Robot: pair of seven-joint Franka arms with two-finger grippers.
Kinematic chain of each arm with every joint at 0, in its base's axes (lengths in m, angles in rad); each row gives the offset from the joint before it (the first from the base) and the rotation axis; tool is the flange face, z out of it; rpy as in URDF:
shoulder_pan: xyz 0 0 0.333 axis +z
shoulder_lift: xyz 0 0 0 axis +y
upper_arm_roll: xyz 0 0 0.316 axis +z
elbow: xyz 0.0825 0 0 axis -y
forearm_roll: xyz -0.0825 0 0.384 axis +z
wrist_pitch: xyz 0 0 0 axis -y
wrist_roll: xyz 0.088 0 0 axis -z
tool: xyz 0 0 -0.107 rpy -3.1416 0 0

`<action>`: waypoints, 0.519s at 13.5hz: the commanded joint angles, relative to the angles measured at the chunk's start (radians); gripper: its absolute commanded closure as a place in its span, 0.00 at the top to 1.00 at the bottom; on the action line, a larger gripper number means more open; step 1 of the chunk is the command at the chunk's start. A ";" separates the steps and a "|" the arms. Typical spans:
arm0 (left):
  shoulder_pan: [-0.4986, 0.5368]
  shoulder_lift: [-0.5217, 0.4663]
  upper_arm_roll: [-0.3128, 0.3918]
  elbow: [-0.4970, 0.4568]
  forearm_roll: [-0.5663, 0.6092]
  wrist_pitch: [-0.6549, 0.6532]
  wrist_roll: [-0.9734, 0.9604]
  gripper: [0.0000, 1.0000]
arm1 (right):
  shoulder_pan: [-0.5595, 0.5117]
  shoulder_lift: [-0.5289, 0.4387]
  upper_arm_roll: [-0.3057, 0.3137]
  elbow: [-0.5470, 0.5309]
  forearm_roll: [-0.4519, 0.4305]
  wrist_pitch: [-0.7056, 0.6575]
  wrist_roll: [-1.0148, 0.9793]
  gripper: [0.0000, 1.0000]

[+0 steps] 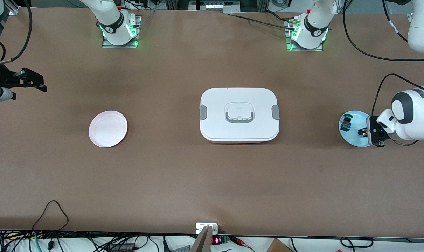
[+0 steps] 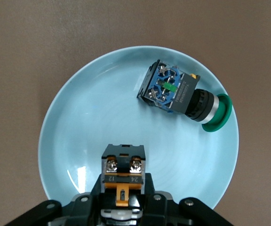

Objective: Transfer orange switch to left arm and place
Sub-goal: 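Lower the switch onto the blue plate and open the left gripper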

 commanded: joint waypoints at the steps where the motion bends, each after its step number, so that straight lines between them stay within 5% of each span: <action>1: 0.022 0.017 -0.008 -0.004 -0.025 0.004 0.040 0.00 | 0.001 -0.009 0.003 0.000 0.010 -0.019 -0.001 1.00; 4: 0.023 0.016 -0.008 -0.016 -0.026 0.004 0.040 0.01 | 0.002 -0.009 0.006 0.000 0.003 -0.016 -0.008 1.00; 5: 0.023 0.010 -0.008 -0.016 -0.026 -0.002 0.037 0.18 | 0.002 -0.010 0.006 0.001 -0.001 -0.010 -0.007 1.00; 6: 0.022 0.002 -0.008 -0.016 -0.028 -0.005 0.033 0.80 | 0.002 -0.009 0.006 0.001 -0.003 -0.005 -0.008 1.00; 7: 0.020 -0.024 -0.008 -0.016 -0.032 -0.011 0.039 1.00 | 0.002 -0.010 0.006 0.001 -0.003 -0.008 -0.008 1.00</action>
